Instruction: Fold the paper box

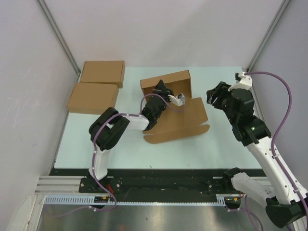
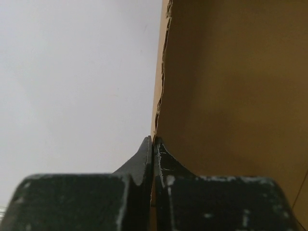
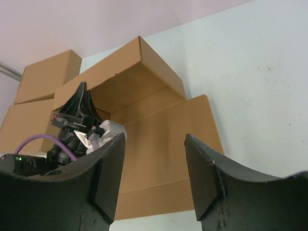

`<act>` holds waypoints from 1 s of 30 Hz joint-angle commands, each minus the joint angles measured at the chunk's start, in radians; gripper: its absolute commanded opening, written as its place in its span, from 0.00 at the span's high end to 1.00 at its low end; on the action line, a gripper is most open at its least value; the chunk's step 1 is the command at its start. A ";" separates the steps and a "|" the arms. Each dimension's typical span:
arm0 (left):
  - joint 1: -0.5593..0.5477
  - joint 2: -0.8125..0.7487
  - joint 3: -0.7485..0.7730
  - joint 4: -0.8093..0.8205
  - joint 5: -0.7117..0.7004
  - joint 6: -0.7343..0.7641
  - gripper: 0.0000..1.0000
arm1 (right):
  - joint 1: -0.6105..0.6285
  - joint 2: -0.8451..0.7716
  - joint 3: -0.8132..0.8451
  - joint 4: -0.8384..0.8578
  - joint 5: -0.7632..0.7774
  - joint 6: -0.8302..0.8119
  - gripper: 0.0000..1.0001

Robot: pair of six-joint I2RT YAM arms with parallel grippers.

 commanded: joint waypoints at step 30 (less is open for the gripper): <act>0.022 -0.494 0.133 -1.129 -0.104 -2.133 1.00 | -0.043 -0.126 0.307 -0.057 -0.083 0.006 0.39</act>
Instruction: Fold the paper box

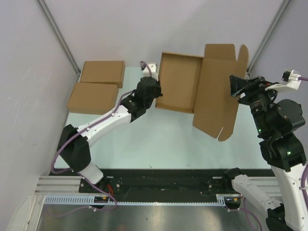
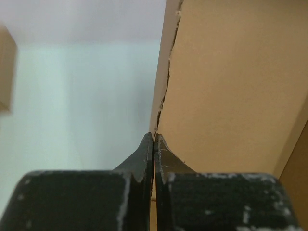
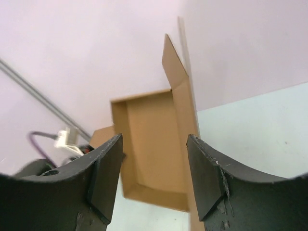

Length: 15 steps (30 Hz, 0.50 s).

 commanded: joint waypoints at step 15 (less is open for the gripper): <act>-0.015 -0.075 -0.365 -0.427 0.014 -1.474 1.00 | 0.019 0.052 0.117 -0.148 0.017 -0.009 0.37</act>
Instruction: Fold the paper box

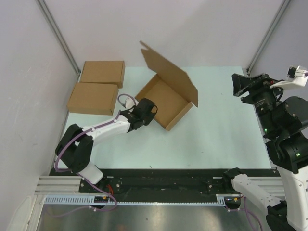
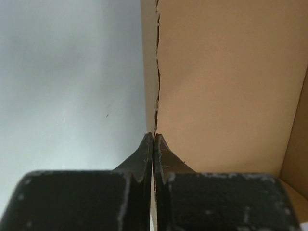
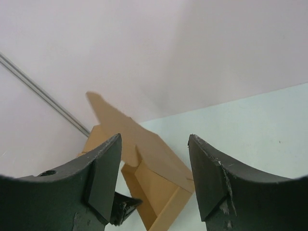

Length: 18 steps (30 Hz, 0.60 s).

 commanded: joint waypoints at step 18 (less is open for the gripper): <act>-0.191 0.236 0.190 -0.323 -0.107 -0.505 0.56 | -0.004 -0.009 -0.400 0.026 0.089 0.019 0.36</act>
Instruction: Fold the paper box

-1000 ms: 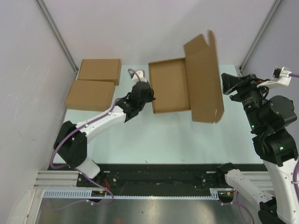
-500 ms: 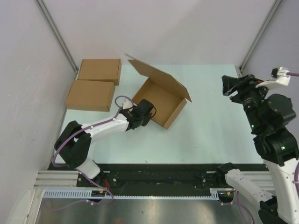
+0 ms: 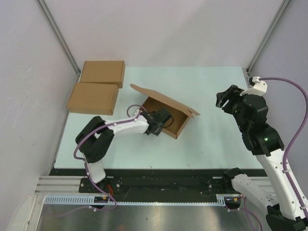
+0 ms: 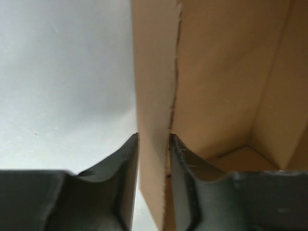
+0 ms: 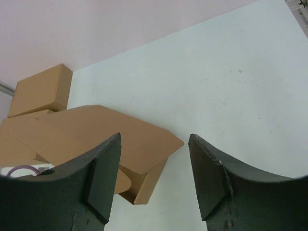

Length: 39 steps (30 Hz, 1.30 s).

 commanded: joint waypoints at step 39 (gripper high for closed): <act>0.139 0.075 0.493 0.086 0.056 0.758 0.37 | 0.138 0.084 -0.332 0.295 0.101 -0.138 0.03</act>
